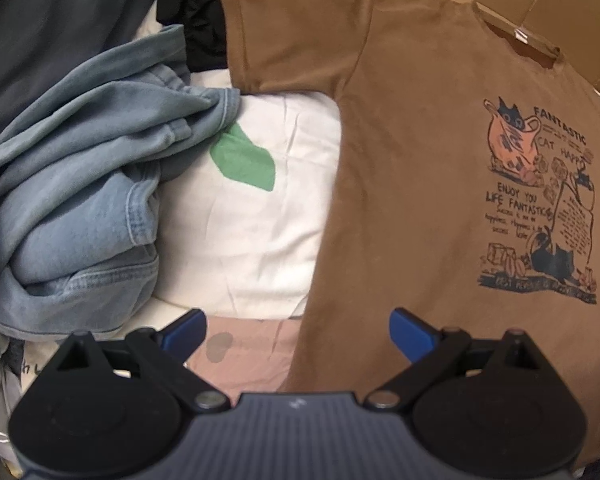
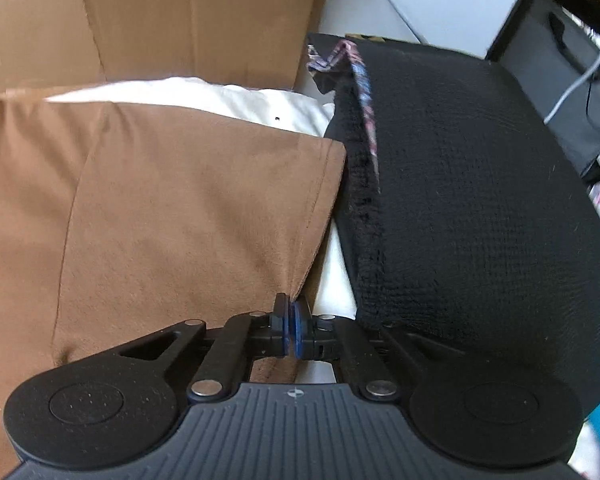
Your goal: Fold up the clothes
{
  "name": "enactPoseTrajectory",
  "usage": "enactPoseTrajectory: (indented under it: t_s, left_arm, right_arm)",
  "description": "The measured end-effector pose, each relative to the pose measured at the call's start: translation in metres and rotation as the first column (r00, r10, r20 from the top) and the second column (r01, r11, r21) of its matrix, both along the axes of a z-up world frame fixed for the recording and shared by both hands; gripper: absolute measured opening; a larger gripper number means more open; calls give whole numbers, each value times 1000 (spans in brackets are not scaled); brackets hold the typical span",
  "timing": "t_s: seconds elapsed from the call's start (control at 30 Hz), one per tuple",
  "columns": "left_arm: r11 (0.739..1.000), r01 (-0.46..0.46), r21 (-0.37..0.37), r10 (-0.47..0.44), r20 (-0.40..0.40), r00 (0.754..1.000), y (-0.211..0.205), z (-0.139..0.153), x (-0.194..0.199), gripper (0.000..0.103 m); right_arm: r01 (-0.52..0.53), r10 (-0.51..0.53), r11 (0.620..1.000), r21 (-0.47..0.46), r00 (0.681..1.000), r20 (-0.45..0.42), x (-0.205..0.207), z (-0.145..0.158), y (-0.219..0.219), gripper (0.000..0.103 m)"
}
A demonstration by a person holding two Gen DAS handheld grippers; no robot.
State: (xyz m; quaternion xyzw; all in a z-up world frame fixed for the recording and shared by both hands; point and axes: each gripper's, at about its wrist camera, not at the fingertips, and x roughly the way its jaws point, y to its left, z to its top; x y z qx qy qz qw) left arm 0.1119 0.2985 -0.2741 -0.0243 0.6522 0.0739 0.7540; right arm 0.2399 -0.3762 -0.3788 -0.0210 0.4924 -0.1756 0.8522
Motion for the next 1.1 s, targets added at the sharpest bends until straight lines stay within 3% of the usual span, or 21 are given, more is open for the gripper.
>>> enactPoseTrajectory:
  t_s: [0.33,0.57,0.8,0.87,0.93,1.1]
  left_arm:
    - [999,37,-4,-37,36,999,-13,6,13,99]
    - [999,43,-15,-43,34,999,-14,4,8,99]
    - [999,49,15,-49,15,999,-8,6,3,99]
    - [999,48,20,-49,15,999,-5,7,5,99]
    - [999,47,26,-48,15,999,-4,8,7,99]
    - [998,48,26,-49,16,999,-4,8,12,99]
  right_arm:
    - [-16,18,999,-50,998,60,-50,13,10,15]
    - [49,-81,980,193,984,162,-98,15,-2,15]
    - [105,-187,930,352,960,208,-106,13,-5,16]
    - [120,-211,915,386,957,202,-103,10,-6,19]
    - [150,-252,886,438,950,185,-100,6,-10,39]
    - [208,-324,838,504,934,153,-93,-3,-14,41]
